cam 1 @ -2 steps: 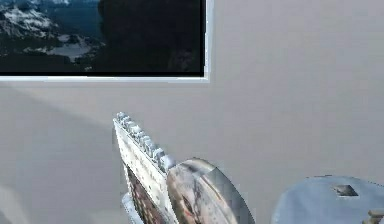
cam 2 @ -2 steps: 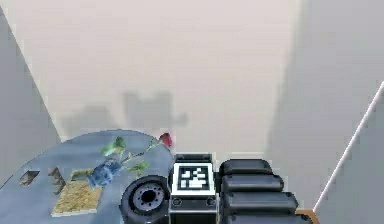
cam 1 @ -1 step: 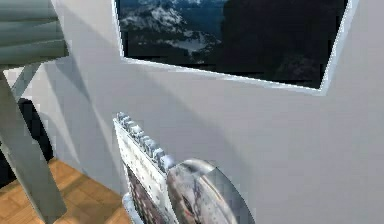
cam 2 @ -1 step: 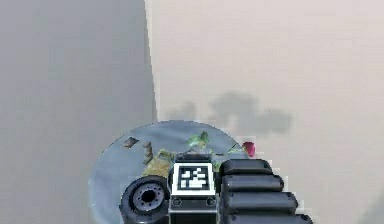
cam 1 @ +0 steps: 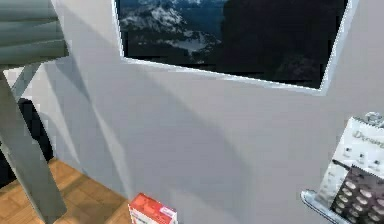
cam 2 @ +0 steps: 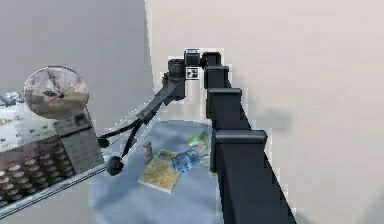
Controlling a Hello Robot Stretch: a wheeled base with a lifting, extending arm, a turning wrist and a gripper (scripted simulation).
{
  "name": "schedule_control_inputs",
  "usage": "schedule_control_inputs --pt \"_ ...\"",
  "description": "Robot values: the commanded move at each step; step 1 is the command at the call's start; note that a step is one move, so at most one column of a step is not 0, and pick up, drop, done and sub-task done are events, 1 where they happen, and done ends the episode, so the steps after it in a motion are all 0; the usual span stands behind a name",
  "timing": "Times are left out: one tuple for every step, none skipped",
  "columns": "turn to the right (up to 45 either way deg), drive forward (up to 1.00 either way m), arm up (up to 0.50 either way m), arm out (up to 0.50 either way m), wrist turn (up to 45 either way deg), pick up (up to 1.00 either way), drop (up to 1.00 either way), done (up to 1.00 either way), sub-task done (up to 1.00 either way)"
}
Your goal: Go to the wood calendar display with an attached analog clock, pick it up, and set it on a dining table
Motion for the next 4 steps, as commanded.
schedule_control_inputs --pt "0.0 0.00 0.00 0.00 45.0 0.00 0.00 0.00 0.00" --pt "0.0 0.00 0.00 0.00 45.0 0.00 0.00 0.00 0.00" --pt "0.0 0.00 0.00 0.00 30.0 0.00 0.00 0.00 0.00" --pt "0.0 0.00 -0.30 0.00 0.0 0.00 0.00 0.00 0.00"
